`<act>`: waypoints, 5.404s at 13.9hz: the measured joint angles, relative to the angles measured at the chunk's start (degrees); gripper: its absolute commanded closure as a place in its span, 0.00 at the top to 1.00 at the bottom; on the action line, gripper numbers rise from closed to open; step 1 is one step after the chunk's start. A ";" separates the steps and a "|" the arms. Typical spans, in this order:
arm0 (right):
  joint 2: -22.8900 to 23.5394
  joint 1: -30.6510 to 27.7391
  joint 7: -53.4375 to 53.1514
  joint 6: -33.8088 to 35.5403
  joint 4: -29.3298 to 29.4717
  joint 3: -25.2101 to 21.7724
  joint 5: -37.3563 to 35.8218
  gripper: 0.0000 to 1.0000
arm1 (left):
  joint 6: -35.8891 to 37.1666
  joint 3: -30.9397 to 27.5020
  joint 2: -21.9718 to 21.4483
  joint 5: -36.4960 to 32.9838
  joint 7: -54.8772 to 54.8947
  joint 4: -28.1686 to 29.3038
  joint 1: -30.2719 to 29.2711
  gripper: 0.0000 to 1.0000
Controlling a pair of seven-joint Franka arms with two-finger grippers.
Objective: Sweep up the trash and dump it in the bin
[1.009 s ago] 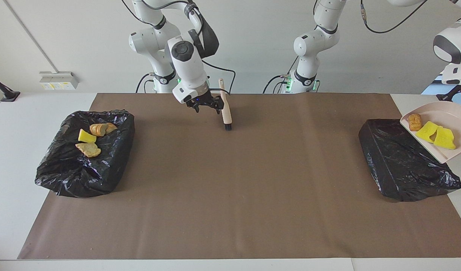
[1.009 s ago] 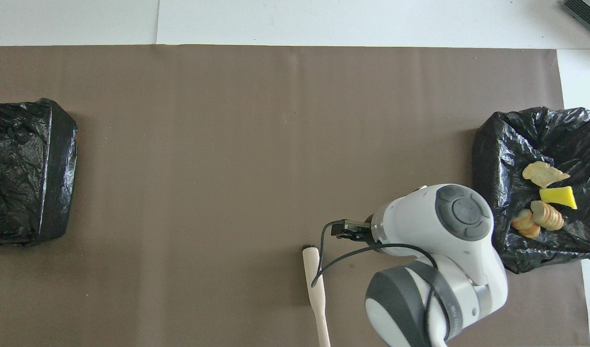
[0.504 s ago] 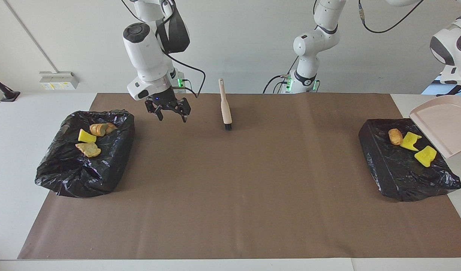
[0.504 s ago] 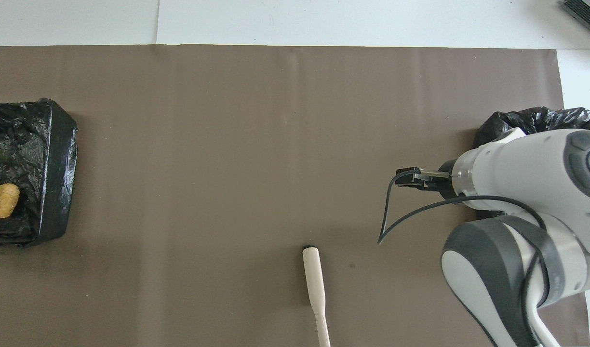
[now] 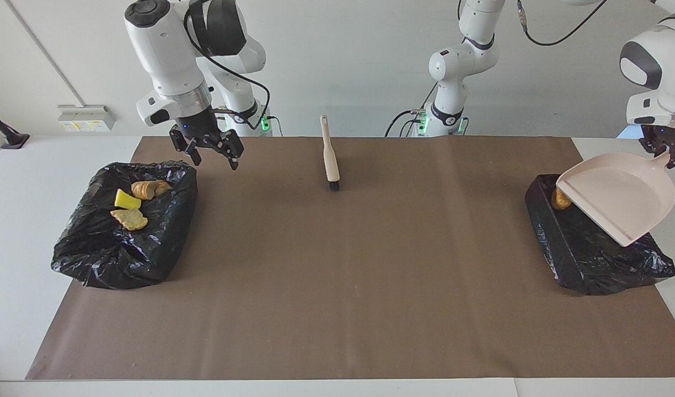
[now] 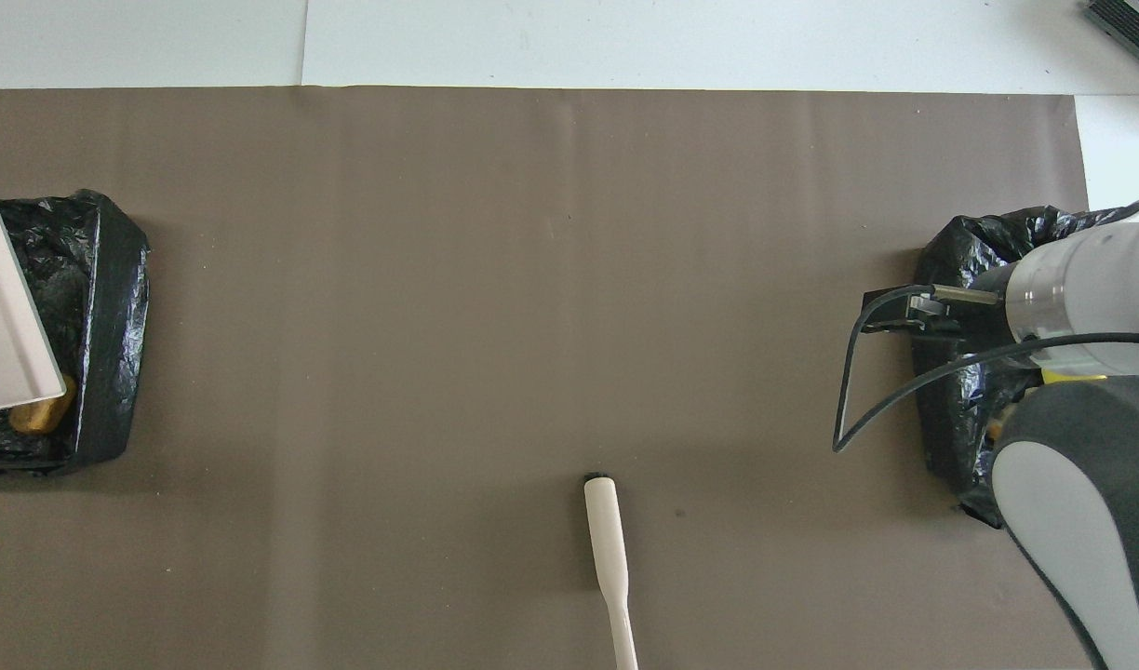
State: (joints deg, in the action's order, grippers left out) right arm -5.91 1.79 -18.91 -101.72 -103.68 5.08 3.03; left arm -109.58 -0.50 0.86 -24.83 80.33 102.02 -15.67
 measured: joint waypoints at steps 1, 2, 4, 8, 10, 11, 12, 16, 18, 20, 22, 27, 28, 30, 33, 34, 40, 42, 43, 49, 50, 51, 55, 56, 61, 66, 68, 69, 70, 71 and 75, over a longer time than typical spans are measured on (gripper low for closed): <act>-0.03 -0.25 0.00 2.69 2.19 -0.01 -0.09 1.00 | 1.30 0.11 0.00 2.34 -3.35 0.26 1.84 0.00; -0.08 -0.98 0.02 5.40 4.35 -0.01 -0.21 1.00 | 2.27 0.22 0.02 3.89 -8.12 0.81 4.35 0.00; -0.17 -3.67 2.54 10.74 8.30 -0.05 -0.32 1.00 | 3.03 0.45 0.13 6.96 -19.90 2.31 10.53 0.00; -0.25 -6.51 11.27 16.75 13.45 -3.31 -0.33 1.00 | 3.28 0.70 1.11 13.48 -41.39 3.45 22.41 0.00; -0.21 -3.65 12.41 16.75 13.53 -7.46 -0.33 1.00 | 3.05 0.71 1.29 17.63 -52.15 3.37 26.89 0.00; -0.17 -2.76 12.41 16.76 13.52 -8.58 -0.33 1.00 | 2.83 0.69 1.42 18.70 -56.09 3.28 28.83 0.00; -0.14 -2.37 12.41 16.77 13.49 -9.10 -0.35 1.00 | 2.45 0.66 1.89 19.53 -60.20 2.98 31.06 0.00; -0.15 -2.04 13.90 16.78 13.40 -9.80 -0.63 1.00 | 0.42 0.70 9.95 20.98 -82.20 -3.51 42.25 0.00; -0.16 -1.83 14.56 16.79 13.40 -9.79 -1.82 1.00 | -2.19 0.69 15.12 22.64 -91.06 -7.16 46.63 0.00; -0.16 -1.64 16.80 16.89 13.40 -9.79 -4.72 1.00 | -3.42 0.64 19.53 22.85 -97.38 -10.83 49.97 0.00; -0.17 -1.67 17.23 17.09 13.40 -9.82 -6.00 1.00 | -3.52 0.61 22.82 22.87 -101.78 -14.63 51.83 0.00; -0.36 -1.88 17.23 17.19 13.66 -9.98 -6.04 1.00 | -4.02 0.20 33.75 22.87 -110.55 -25.88 55.16 0.00; -0.50 -1.85 17.23 17.19 13.72 -9.86 -6.01 1.00 | -4.57 0.20 35.53 22.87 -111.82 -27.01 55.62 0.00; -0.70 -1.59 17.23 17.19 13.73 -9.77 -5.86 1.00 | -5.03 0.28 37.16 22.93 -113.53 -27.90 55.92 0.00; -0.78 -1.38 17.23 17.19 13.73 -9.77 -5.85 1.00 | -5.01 0.26 37.24 23.01 -113.94 -27.62 55.92 0.13; -0.78 -1.38 17.23 17.19 13.73 -9.78 -5.85 1.00 | -5.01 0.29 37.27 23.04 -113.94 -27.23 55.92 0.22; -0.78 -1.35 17.23 17.19 13.73 -9.61 -5.85 1.00 | -5.24 -0.05 37.29 23.11 -114.01 -26.60 55.93 0.82; -0.78 -1.35 17.23 17.19 13.73 -9.61 -5.85 1.00 | -5.38 -0.83 36.93 23.10 -113.97 -26.63 55.70 1.00; -0.78 -1.35 17.23 17.20 13.73 -9.61 -5.84 1.00 | -5.37 -1.23 36.23 23.07 -113.72 -26.57 55.31 1.00; -0.81 -1.23 17.23 17.20 13.72 -9.40 -4.54 1.00 | -4.02 -1.92 16.66 23.00 -93.92 -12.40 45.40 1.00; -0.81 -1.22 17.23 17.21 13.72 -9.39 -3.68 1.00 | -2.66 -1.99 12.78 23.00 -89.37 -9.99 42.88 1.00; -0.82 -1.21 17.23 17.24 13.72 -9.39 -3.25 1.00 | -0.89 -2.03 9.70 23.00 -85.32 -8.55 40.44 1.00; -0.82 -1.18 17.23 17.47 13.72 -9.36 -3.00 1.00 | 7.86 -2.31 1.89 23.01 -70.80 -9.24 31.43 1.00; -0.82 -1.18 17.23 17.54 13.72 -9.36 -2.99 1.00 | 11.37 -2.38 1.03 23.01 -68.60 -11.11 29.46 1.00; -0.89 -1.18 17.23 17.57 13.72 -9.36 -2.95 1.00 | 24.39 -2.44 0.29 23.08 -65.95 -19.24 24.19 1.00; -0.89 -1.18 17.23 17.57 13.72 -9.36 -2.94 1.00 | 26.91 -2.24 -1.67 23.08 -66.15 -19.56 24.15 1.00; -0.90 -1.18 17.23 17.57 13.72 -9.36 -2.93 1.00 | 26.95 -2.16 -2.77 23.28 -66.84 -18.18 24.15 1.00; -0.90 -1.18 17.23 17.57 13.72 -9.36 -2.93 1.00 | 26.92 -2.17 -3.06 23.65 -67.17 -17.79 24.11 1.00; -0.90 -1.18 17.23 17.57 13.72 -9.36 -2.93 1.00 | 26.90 -2.18 -3.18 23.93 -67.43 -17.60 23.97 1.00; -0.90 -1.18 17.23 17.57 13.72 -9.36 -2.93 1.00 | 26.90 -2.17 -3.19 24.06 -67.60 -17.55 23.65 1.00; -0.90 -1.18 17.23 17.57 13.72 -9.36 -2.93 1.00 | 26.86 -2.21 -3.20 24.19 -69.82 -17.05 23.32 1.00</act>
State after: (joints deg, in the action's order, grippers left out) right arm -6.81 0.61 -1.67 -84.15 -89.96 -4.28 0.11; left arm -82.72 -2.71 -2.34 -0.64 10.51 84.97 7.66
